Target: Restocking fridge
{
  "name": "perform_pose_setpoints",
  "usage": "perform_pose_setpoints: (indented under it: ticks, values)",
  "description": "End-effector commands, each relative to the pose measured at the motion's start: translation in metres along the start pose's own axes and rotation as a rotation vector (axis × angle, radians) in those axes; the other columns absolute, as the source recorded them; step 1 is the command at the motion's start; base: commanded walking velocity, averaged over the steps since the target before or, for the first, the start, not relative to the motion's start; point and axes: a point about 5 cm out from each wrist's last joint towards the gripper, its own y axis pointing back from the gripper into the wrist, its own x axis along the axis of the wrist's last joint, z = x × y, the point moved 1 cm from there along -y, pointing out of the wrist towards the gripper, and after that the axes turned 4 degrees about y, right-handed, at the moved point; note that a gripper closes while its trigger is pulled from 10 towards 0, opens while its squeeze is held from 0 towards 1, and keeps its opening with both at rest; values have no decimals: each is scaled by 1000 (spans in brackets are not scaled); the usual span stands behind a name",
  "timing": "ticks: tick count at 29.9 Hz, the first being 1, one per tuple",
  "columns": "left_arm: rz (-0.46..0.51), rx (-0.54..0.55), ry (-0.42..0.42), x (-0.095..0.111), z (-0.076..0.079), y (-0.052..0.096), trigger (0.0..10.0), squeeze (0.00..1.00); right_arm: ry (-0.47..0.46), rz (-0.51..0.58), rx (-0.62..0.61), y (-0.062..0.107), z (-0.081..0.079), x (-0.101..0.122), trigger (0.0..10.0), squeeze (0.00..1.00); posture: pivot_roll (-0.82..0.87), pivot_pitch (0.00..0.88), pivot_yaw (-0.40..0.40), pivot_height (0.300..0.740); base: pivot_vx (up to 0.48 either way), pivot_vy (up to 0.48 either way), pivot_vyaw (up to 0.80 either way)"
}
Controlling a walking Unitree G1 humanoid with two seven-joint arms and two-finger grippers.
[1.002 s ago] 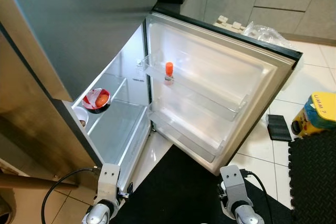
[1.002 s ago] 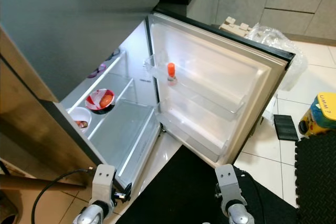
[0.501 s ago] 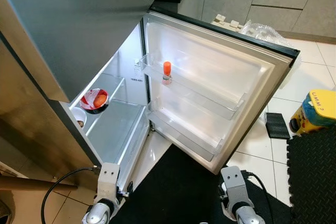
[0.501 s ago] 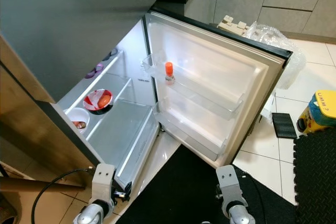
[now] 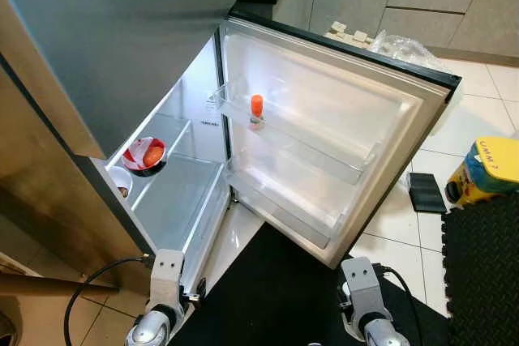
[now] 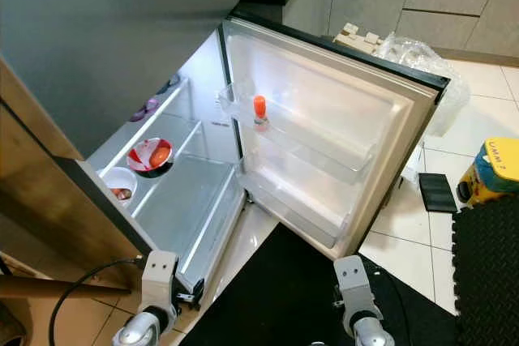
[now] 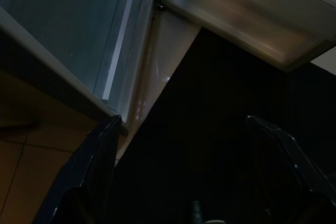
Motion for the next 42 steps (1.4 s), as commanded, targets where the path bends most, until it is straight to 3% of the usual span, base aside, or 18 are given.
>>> perform_pose_setpoints:
  ticks: [1,12,29,36,42]
  values:
    - [-29,-6,16,-7,3,2,10000,0,-19,-7,-7,2,1,-3,10000,0,-153,104,7,725,296,0,0]
    - [-34,-27,22,-8,6,1,10000,0,-19,-5,-11,1,2,-3,10000,0,-156,103,8,725,309,0,0]
    - [-20,-65,-30,-7,11,2,10000,0,-25,-7,-13,2,1,-4,10000,0,-155,101,10,725,0,0,0]
    - [-18,-66,-32,-7,11,2,10000,0,-24,-8,-13,2,1,-4,10000,0,-155,101,10,725,0,-278,0]
    - [-19,-2,-22,-6,4,1,10000,0,-24,-8,-14,2,1,-4,10000,0,-154,101,10,725,0,0,0]
